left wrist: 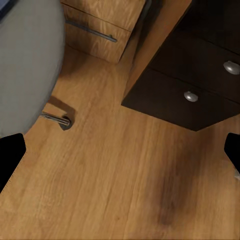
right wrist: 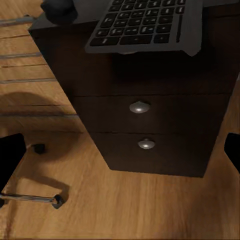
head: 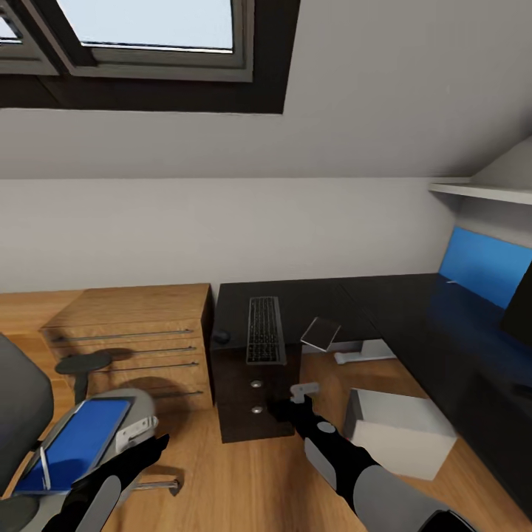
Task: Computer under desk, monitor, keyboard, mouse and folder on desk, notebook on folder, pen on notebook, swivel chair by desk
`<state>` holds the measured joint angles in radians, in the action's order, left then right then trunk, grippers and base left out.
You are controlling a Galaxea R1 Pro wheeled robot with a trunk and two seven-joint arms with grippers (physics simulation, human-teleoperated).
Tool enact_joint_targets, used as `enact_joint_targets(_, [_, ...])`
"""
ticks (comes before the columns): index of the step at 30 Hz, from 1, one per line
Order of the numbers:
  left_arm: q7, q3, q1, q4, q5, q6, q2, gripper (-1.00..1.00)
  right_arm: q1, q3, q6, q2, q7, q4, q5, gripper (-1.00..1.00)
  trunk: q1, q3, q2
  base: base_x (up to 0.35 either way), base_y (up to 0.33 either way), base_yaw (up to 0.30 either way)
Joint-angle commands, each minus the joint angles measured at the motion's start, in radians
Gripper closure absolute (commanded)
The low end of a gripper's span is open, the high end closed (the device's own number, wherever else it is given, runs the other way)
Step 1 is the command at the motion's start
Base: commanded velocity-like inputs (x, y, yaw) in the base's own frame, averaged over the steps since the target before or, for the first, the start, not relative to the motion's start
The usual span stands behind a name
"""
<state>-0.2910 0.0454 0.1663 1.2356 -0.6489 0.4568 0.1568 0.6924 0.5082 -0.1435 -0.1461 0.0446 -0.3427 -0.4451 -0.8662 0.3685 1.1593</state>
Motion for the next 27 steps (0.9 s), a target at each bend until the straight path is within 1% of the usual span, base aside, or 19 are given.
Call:
enact_joint_targets(1, [-0.010,0.003,0.000,0.003,-0.011,0.001,0.001,-1.00,0.001,0.005,-0.005,-0.006,0.037,0.002,-0.016,-1.00,0.000,0.001,0.001,0.003,0.052,0.000])
enact_joint_targets(2, [-0.010,0.003,0.001,0.004,-0.011,0.001,0.001,-1.00,0.001,0.004,-0.004,-0.009,0.051,0.002,-0.021,-1.00,0.000,0.001,0.001,0.002,0.042,0.000])
enact_joint_targets(3, [-0.010,0.002,0.000,0.005,-0.011,0.001,0.001,-1.00,0.000,0.003,-0.003,-0.013,0.074,0.003,-0.036,-1.00,0.000,0.001,0.001,0.001,0.027,0.000])
enact_joint_targets(6, [-0.009,0.002,0.000,0.006,-0.011,0.000,0.001,-1.00,0.000,0.003,-0.002,-0.017,0.098,0.003,-0.071,-1.00,0.000,0.001,0.001,0.001,0.017,0.000])
enact_joint_targets(7, [-0.009,0.002,0.000,0.006,-0.011,0.000,0.001,-1.00,0.000,0.002,-0.001,-0.018,0.111,0.003,-0.099,-1.00,0.000,0.001,0.001,0.000,0.009,0.000])
enact_joint_targets(8, [-0.009,0.002,0.000,0.006,-0.011,0.000,0.001,-1.00,0.000,0.002,0.000,-0.018,0.117,0.003,-0.113,-1.00,0.000,0.001,0.001,0.000,0.007,0.000])
enact_joint_targets(11, [-0.009,0.002,0.000,0.007,-0.011,0.000,0.001,-1.00,-0.001,0.000,0.014,-0.016,0.152,0.002,-0.213,-1.00,0.000,0.001,0.001,0.000,0.021,0.000])
enact_joint_targets(14, [-0.009,0.002,0.001,0.007,-0.011,0.000,0.001,-1.00,-0.001,-0.001,0.038,-0.016,0.168,0.001,-0.277,-1.00,0.000,0.001,0.001,0.000,0.096,0.000])
enact_joint_targets(15, [-0.009,0.002,0.000,0.007,-0.011,0.000,0.001,-1.00,-0.001,-0.001,0.049,-0.016,0.175,0.000,-0.320,-1.00,0.000,0.001,0.001,0.000,0.169,0.000])
enact_joint_targets(17, [-0.010,0.002,0.000,0.007,-0.011,0.000,0.001,-1.00,-0.001,-0.001,0.056,-0.016,0.180,-0.001,-0.359,-1.00,0.000,0.001,0.001,0.000,0.208,0.000])
enact_joint_targets(18, [-0.010,0.002,0.000,0.007,-0.011,0.000,0.001,-1.00,-0.001,-0.001,0.062,-0.016,0.182,-0.003,-0.394,-1.00,0.000,0.001,0.001,0.000,0.260,0.000])
enact_joint_targets(19, [-0.010,0.002,0.000,0.007,-0.011,0.000,0.001,-1.00,-0.001,-0.001,0.063,-0.016,0.183,-0.003,-0.408,-1.00,0.000,0.001,0.001,0.000,0.274,0.000])
enact_joint_targets(20, [-0.010,0.002,0.001,0.007,-0.011,0.000,0.001,-1.00,-0.001,-0.001,0.066,-0.016,0.184,-0.004,-0.434,-1.00,0.000,0.001,0.001,0.000,0.268,0.000])
enact_joint_targets(23, [-0.009,0.003,0.001,0.007,-0.011,0.000,0.001,-1.00,-0.001,0.000,0.068,-0.017,0.185,-0.003,-0.463,-1.00,0.000,0.001,0.001,0.000,0.203,0.000])
enact_joint_targets(24, [-0.006,0.007,0.000,0.008,-0.012,0.000,0.001,-1.00,-0.001,0.000,0.068,-0.019,0.187,-0.003,-0.483,-1.00,0.000,0.001,0.001,0.000,0.105,0.000])
enact_joint_targets(25, [-0.005,0.010,0.001,0.010,-0.012,0.000,0.001,-1.00,-0.001,0.000,0.068,-0.019,0.187,-0.003,-0.495,-1.00,0.000,0.001,0.001,0.000,0.084,0.000])
enact_joint_targets(26, [-0.003,0.016,0.001,0.016,-0.012,0.000,0.001,-1.00,-0.001,0.000,0.068,-0.021,0.188,-0.004,-0.524,-1.00,0.000,0.001,0.001,0.000,0.054,0.000])
enact_joint_targets(27, [-0.003,0.018,0.000,0.020,-0.012,0.000,0.001,-1.00,-0.001,-0.001,0.068,-0.021,0.188,-0.004,-0.542,-1.00,0.000,0.001,0.001,0.000,0.043,0.000])
